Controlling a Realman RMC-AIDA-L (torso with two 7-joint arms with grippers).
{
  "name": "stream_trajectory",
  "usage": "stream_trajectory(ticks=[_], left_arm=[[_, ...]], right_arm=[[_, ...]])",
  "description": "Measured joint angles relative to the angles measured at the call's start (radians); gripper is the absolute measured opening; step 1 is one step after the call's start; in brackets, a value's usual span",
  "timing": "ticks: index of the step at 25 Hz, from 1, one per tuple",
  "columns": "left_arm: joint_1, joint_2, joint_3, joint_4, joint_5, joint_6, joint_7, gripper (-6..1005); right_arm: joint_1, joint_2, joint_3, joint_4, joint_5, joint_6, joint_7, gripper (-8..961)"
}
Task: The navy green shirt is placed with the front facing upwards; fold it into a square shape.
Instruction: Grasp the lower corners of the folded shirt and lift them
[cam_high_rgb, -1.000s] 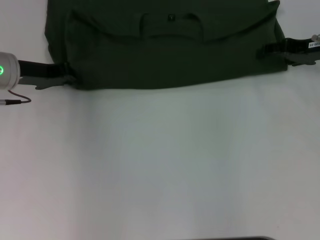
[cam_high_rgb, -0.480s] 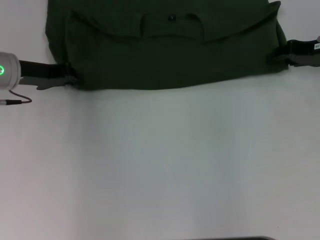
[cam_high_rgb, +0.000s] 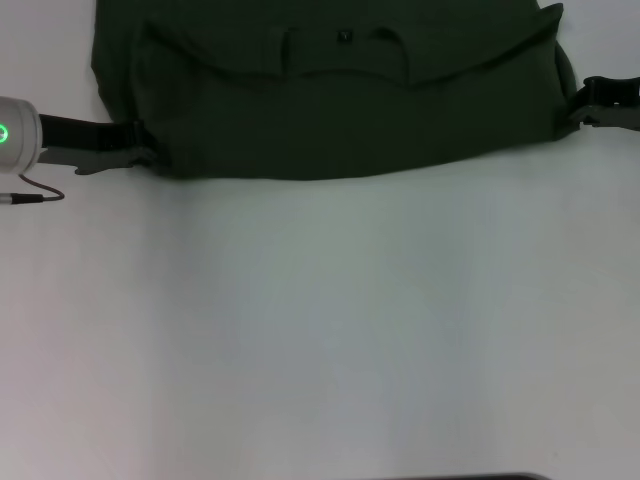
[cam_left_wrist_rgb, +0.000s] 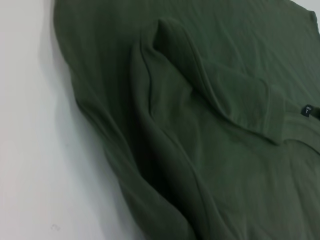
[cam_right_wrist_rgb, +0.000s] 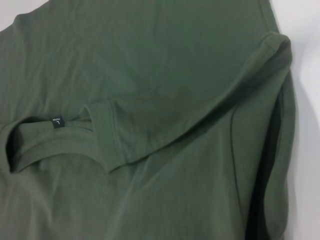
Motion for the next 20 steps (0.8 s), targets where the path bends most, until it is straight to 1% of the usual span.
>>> stream_trajectory(ticks=[1,6,9,12,17,20], left_arm=[[0.0,0.0,0.0,0.0,0.0,0.001,0.0,31],[-0.001,0.003,0.0,0.0,0.004,0.021,0.0,31],[-0.001,0.008,0.0,0.008,0.007,0.062,0.003,31],[0.004,0.017,0.0,0.025,0.016,0.135,0.006,31],[0.02,0.019,0.0,0.057,0.056,0.25,0.001,31],[0.035,0.02,-0.001,0.082,0.079,0.335,0.001,31]], right_arm=[[0.0,-0.001,-0.001,0.0,0.0,-0.001,0.001,104],[-0.001,-0.007,-0.005,0.0,0.0,-0.014,0.002,35],[-0.002,-0.011,-0.008,-0.002,-0.005,-0.053,0.002,35],[-0.007,-0.013,-0.009,-0.034,-0.041,-0.126,0.002,35],[-0.042,0.003,-0.01,-0.145,-0.108,-0.272,0.01,34],[-0.062,0.004,-0.009,-0.178,-0.131,-0.339,0.014,34]])
